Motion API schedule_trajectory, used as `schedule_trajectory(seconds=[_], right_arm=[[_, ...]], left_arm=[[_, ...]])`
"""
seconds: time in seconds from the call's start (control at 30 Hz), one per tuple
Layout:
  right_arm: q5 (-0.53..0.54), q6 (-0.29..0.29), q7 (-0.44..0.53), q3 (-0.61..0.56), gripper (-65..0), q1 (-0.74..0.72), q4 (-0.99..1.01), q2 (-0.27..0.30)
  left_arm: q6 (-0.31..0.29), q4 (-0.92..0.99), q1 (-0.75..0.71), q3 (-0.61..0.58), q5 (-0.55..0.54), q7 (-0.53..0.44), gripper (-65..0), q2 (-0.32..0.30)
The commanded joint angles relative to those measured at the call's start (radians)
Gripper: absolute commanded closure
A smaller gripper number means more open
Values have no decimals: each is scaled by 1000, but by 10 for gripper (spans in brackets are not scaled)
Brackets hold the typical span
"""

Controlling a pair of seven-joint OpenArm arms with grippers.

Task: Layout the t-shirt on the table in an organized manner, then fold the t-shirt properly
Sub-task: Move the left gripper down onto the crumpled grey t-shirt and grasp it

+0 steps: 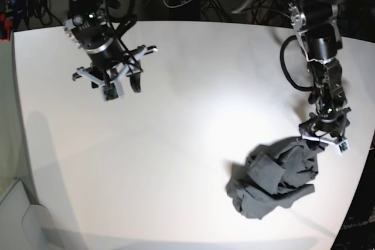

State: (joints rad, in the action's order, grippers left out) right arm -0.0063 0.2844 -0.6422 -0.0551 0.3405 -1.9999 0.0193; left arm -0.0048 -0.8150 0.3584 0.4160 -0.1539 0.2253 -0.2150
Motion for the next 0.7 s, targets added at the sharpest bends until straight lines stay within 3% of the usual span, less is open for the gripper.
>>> schedule_trajectory(seconds=[0.0,0.17,0.67], right_arm=[[1,6,25,1,-251,1,-15,1],[1,6,25,1,-251,6,-15,1],[1,6,25,-1,-251,6,-14,3]], left_arm=[[-10,0,27,-22,-2,-40,-415,-11],[-5,39,27,-90,-3,-106,-415,-10],[-1,107,29,-90,-9,-111,-410,-10]])
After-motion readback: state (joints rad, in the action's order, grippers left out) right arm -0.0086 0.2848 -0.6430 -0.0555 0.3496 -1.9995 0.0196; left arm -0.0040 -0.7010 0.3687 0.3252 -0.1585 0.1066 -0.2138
